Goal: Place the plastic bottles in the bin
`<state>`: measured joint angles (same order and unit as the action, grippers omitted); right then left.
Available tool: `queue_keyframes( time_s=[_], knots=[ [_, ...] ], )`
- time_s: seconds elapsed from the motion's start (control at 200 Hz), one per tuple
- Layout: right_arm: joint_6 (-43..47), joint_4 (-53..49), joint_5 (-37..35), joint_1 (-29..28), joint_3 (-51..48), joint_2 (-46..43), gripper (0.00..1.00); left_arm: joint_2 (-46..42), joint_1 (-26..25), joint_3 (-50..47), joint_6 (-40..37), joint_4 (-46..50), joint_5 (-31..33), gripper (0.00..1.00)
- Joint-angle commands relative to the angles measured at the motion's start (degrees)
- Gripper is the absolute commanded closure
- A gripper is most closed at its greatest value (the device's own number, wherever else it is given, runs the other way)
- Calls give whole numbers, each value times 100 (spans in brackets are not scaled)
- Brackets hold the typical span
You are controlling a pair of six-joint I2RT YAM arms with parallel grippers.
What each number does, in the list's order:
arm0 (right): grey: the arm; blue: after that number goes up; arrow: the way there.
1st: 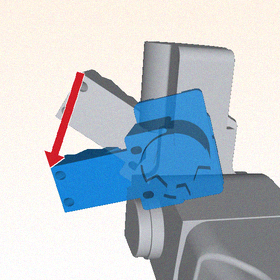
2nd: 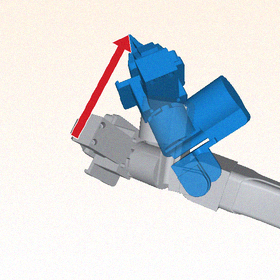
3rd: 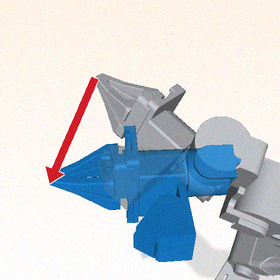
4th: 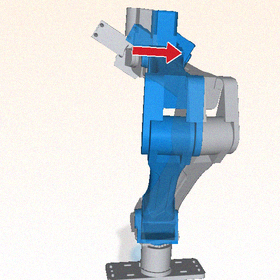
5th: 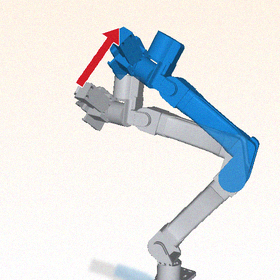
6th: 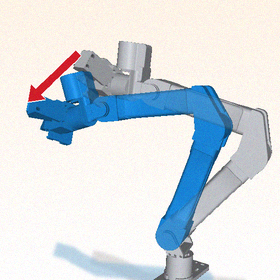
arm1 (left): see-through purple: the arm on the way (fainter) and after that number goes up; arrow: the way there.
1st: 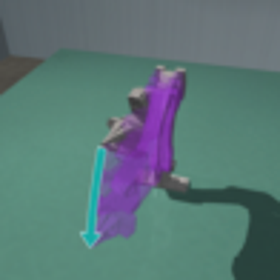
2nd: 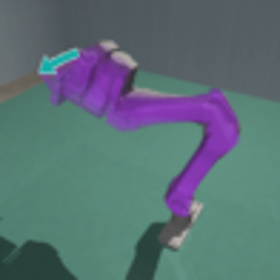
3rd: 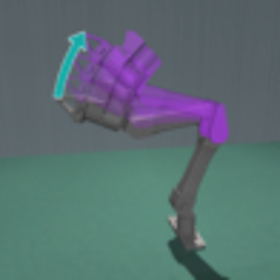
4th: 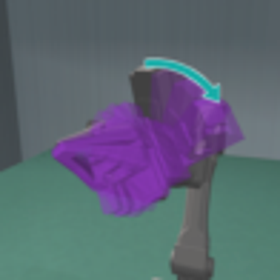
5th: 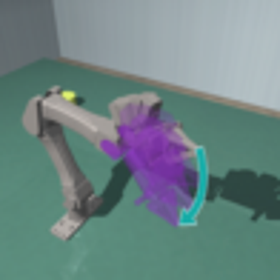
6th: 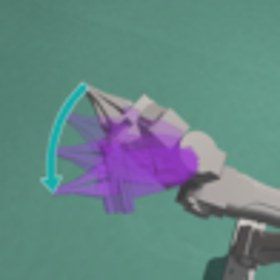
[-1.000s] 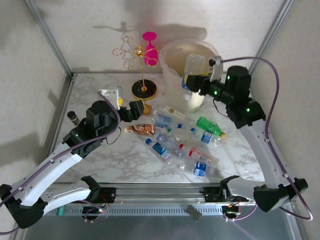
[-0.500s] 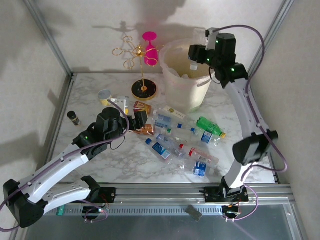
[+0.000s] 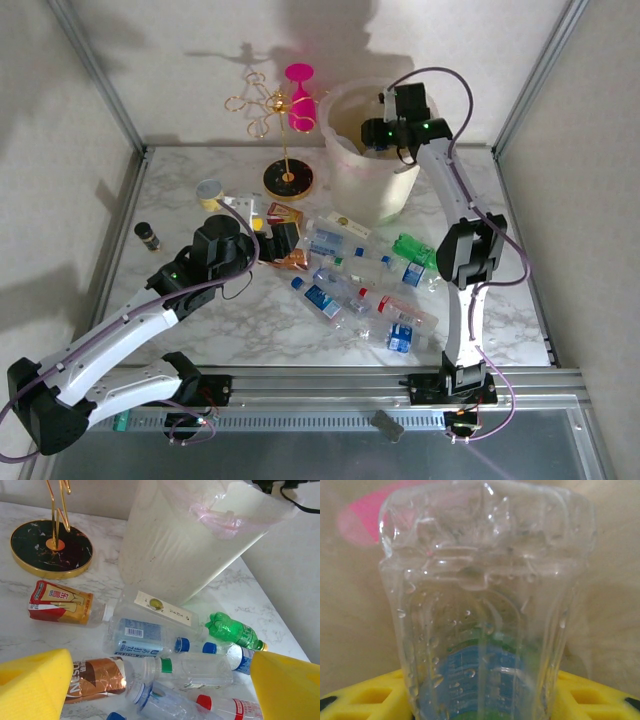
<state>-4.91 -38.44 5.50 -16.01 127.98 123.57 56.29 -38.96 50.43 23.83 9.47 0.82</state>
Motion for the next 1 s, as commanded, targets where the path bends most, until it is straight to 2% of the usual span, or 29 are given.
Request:
queue_keyframes(
  time_s=[0.0, 0.155, 0.33, 0.576, 0.646, 0.731, 0.866, 0.941, 0.996],
  knots=[
    [187, -220, -115, 1, 247, 145, 43, -103, -35, -69, 51, -121, -65, 9],
    [123, -254, -75, -3, 178, 156, 30, -108, -24, -52, 47, -95, 1, 7],
    [44, -150, -90, 1, 83, -54, 24, -114, -7, -43, 40, -76, 76, 6],
    [-34, 18, -241, -7, -172, -550, 22, -93, 33, -34, 72, -69, 136, 6],
    [-98, 104, -328, -7, -243, -782, 16, -95, 37, -26, 77, -60, 222, 6],
    [-180, 271, -449, -12, -418, -1149, 2, -94, 46, -17, 93, -25, 350, 6],
    [-469, 758, -819, -17, -982, -1978, 1, -138, 68, -7, 150, 29, 505, 4],
    [-981, 1545, -1178, -5, -1930, -2803, 1, -170, 64, 10, 282, 95, 717, 2],
    [-1094, 2127, -1097, 42, -2760, -3463, 1, -177, 64, 31, 421, 149, 859, 0]
  ],
)
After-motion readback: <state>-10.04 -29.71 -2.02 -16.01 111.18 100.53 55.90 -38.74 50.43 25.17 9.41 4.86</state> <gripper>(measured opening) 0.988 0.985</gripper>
